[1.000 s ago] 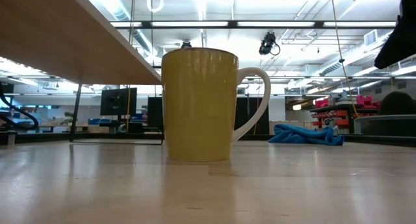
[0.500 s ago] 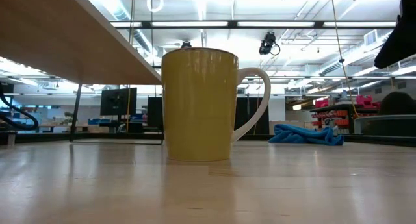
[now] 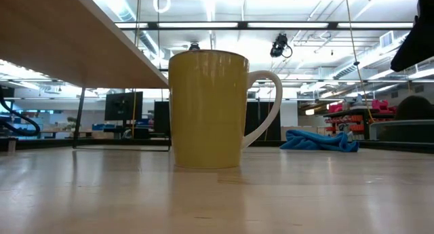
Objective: Stack small to large cups/mugs on shelf
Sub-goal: Put the yellow mug on the shelf
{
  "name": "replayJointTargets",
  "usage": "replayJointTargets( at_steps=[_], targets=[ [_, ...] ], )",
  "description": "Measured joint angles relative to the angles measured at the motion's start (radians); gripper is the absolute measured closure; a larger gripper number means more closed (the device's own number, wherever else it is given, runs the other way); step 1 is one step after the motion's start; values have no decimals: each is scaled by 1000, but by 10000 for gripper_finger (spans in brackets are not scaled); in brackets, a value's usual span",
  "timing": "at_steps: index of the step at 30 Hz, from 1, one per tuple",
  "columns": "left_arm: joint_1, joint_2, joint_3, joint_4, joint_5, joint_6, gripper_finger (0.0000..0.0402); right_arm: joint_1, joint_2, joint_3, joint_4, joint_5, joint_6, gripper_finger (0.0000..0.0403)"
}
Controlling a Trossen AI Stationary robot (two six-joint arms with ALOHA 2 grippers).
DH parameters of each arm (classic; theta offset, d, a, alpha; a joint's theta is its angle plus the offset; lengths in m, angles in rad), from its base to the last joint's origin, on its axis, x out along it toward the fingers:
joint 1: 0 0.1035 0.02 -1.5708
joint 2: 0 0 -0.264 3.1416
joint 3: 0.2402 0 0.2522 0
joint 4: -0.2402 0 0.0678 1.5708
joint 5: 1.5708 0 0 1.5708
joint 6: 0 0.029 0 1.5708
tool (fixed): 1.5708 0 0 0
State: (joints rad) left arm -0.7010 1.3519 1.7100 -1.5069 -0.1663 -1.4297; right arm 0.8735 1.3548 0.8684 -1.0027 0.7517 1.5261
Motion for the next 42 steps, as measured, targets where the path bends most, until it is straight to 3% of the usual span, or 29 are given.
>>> replayJointTargets(
  at_steps=[4,9,12,16,22,29,34,42],
  targets=[
    [3,-54,0,2,-93,2,254,0,0,0,0,0,0,320],
    [18,-104,0,77,-297,46,250,0,0,0,0,0,-1,320],
    [68,-104,0,179,-369,200,255,0,0,0,0,0,-1,320],
    [157,-87,1,333,-392,431,266,0,0,0,0,0,-2,320],
    [289,-35,1,449,-367,591,281,0,0,0,0,0,-2,320],
    [377,75,1,392,-288,546,295,0,0,0,-1,0,25,320],
    [430,172,1,394,-130,602,301,0,0,0,-9,1,19,320],
    [490,265,0,389,-35,611,299,0,0,0,-125,90,43,320]
  ],
)
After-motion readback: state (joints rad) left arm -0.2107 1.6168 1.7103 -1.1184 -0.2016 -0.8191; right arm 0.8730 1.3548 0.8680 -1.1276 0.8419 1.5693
